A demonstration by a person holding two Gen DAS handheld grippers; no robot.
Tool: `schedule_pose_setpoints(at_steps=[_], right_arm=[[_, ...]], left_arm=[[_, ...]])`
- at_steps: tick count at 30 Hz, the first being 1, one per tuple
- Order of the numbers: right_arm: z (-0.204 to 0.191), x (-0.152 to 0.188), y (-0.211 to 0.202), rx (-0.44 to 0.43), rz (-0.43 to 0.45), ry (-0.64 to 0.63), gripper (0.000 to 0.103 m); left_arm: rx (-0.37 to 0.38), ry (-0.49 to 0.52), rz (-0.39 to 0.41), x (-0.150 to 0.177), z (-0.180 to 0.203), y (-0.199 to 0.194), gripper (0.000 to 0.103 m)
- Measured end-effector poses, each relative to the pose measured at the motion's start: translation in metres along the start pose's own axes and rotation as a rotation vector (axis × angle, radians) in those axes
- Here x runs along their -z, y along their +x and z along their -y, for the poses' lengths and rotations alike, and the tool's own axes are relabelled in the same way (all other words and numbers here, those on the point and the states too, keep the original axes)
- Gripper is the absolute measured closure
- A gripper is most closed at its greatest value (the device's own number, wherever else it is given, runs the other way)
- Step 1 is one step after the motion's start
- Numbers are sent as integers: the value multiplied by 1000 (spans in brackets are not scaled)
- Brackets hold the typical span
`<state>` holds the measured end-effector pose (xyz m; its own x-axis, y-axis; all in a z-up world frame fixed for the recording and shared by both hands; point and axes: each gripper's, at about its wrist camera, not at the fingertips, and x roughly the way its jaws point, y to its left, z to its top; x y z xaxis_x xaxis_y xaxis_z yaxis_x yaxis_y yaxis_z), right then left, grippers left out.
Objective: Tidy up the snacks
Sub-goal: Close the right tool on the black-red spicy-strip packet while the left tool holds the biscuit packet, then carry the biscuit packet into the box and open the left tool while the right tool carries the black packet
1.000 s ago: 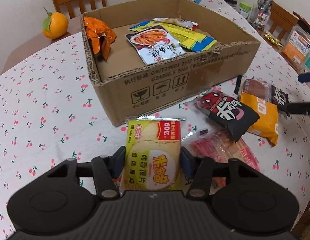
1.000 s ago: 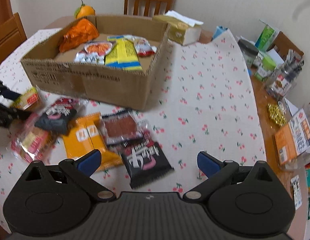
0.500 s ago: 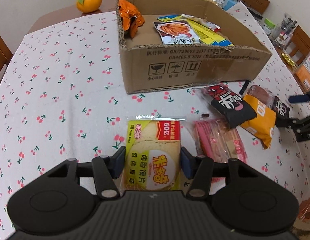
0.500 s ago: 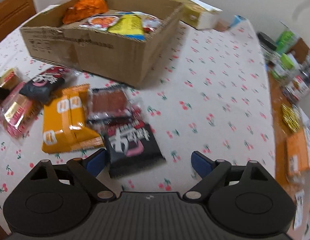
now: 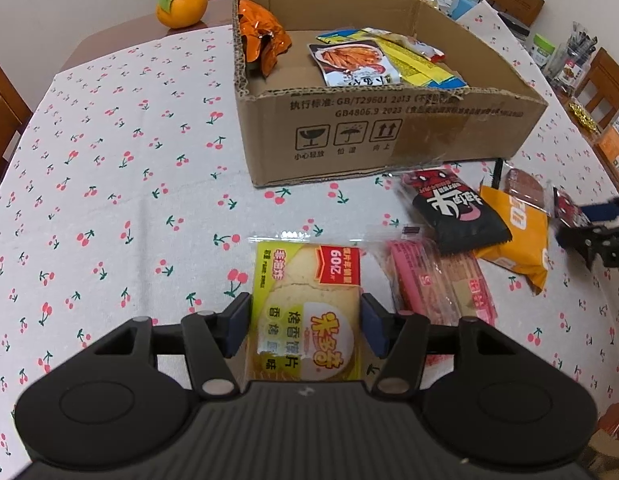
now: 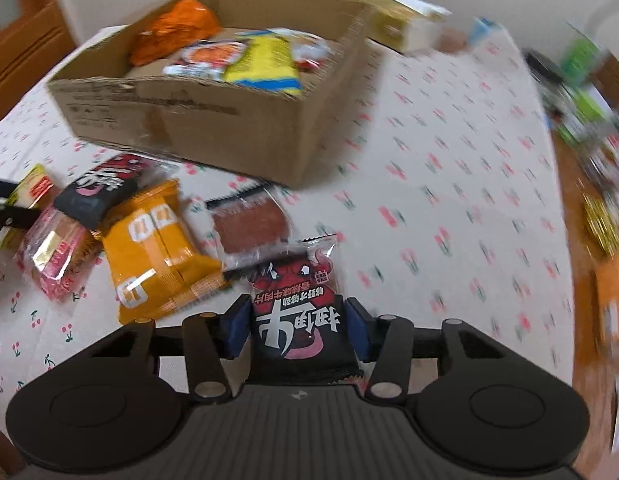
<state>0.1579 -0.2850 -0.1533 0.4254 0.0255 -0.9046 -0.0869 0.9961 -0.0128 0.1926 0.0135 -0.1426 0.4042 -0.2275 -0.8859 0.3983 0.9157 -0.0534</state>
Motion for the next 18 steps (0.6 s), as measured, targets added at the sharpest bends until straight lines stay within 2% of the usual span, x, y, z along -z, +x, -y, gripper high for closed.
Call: schedule_pose_setpoints(at_steps=[6,18], right_arm=[[1,18,-10,11,-7,23,46],[2,14,-6,-28,24,-49,40]], left_arm=[[-2,27,-11,1,1,0,42],[-5,37,-10,1,3,1,44]])
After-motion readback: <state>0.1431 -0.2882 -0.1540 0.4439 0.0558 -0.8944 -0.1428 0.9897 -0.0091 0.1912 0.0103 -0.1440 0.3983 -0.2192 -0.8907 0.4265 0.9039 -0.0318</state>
